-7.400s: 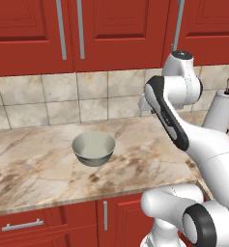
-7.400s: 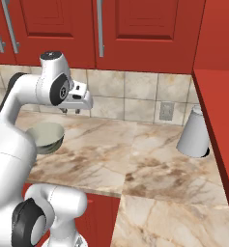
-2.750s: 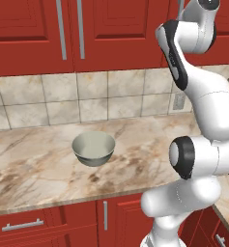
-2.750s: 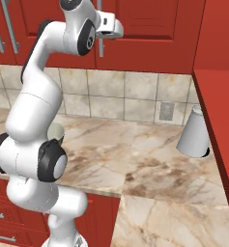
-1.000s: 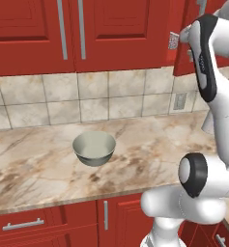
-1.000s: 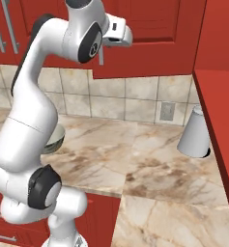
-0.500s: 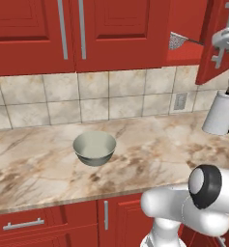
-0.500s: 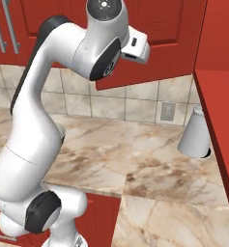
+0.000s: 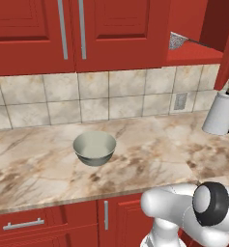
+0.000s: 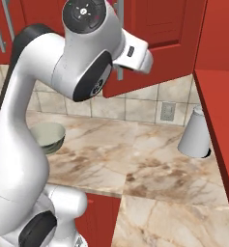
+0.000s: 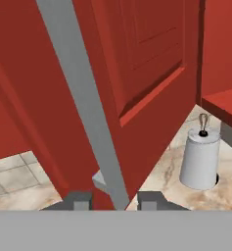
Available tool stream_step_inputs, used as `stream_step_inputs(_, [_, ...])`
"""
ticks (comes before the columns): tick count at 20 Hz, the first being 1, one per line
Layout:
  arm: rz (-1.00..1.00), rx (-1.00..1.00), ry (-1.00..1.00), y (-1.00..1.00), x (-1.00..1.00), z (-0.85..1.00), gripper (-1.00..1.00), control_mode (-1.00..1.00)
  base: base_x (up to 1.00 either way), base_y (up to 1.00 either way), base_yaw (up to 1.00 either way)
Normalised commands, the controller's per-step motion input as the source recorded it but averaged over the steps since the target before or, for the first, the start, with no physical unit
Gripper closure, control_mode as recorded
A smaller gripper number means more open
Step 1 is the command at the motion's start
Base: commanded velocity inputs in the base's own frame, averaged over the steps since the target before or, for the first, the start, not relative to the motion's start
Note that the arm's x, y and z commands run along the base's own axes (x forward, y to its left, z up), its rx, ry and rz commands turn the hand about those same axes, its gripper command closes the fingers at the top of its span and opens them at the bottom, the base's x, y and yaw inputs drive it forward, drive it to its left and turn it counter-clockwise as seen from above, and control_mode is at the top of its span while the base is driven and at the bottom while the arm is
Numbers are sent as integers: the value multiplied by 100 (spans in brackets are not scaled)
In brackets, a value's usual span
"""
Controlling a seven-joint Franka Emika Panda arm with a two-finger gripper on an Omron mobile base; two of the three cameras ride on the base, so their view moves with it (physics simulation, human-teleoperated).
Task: Open the cabinet and setup a tea strainer by placing it in the bowl upright.
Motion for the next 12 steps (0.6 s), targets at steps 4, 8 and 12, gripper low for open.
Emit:
stream_step_inputs(4, [-19, -5, -9, 0, -86, 28, -100, -100, 0, 0, 0])
stream_step_inputs(8, [-5, -35, 10, 77, -26, 15, -100, -100, 0, 0, 0])
stream_step_inputs(12, [0, -69, 27, 96, 0, -12, -100, -100, 0, 0, 0])
